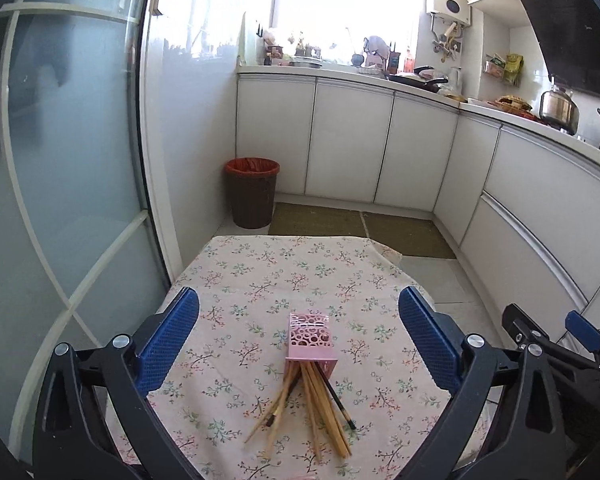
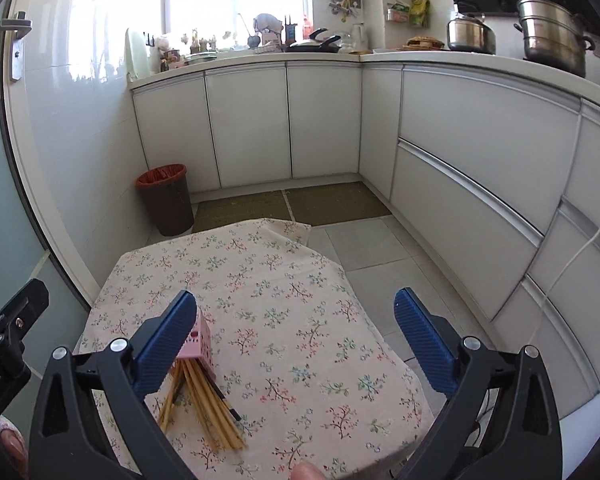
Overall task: Organize utensils
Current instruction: 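Withdraw both open tools from the pink holder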
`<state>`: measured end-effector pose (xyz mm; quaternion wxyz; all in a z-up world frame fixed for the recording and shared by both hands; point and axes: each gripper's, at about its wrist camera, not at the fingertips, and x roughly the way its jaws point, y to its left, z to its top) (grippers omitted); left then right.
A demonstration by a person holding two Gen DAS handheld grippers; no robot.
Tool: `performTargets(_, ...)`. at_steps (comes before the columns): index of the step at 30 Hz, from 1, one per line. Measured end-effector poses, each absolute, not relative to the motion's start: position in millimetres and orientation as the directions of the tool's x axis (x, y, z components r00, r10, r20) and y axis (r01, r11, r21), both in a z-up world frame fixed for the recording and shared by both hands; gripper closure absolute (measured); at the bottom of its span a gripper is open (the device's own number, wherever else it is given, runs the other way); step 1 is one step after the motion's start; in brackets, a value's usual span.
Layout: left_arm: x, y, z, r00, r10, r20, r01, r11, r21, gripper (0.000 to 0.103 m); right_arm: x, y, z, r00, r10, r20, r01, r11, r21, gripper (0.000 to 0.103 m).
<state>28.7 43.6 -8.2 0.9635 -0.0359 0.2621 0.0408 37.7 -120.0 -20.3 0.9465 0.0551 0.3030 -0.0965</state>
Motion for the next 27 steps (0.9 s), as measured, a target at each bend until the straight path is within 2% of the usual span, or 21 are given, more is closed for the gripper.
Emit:
performTargets(7,26.8,40.6,-15.5,0.832,0.08,-0.548,-0.099,0.995,-0.005,0.007,27.8,-132.2,-34.3,0.772,-0.117,-0.625,0.22,0.971,0.09,0.007)
performTargets(16,31.7,44.2,-30.4,0.797,0.063,-0.6,-0.1,0.995,-0.029,0.007,31.1,-128.1,-46.4,0.757,-0.071,-0.65,0.192,0.974,0.118,0.007)
performTargets(22,39.7,41.5,-33.4,0.786,0.03,-0.618,-0.089,0.994,-0.065,0.007,23.7,-131.6,-39.5,0.803,-0.046,-0.594,0.179,0.969,0.168,0.007)
performTargets(27,45.4,38.5,-20.3,0.832,0.064,-0.551,-0.107,0.993,-0.046,0.007,18.9,-143.5,-30.2,0.843,-0.039,-0.537,0.192,0.954,0.231,0.007)
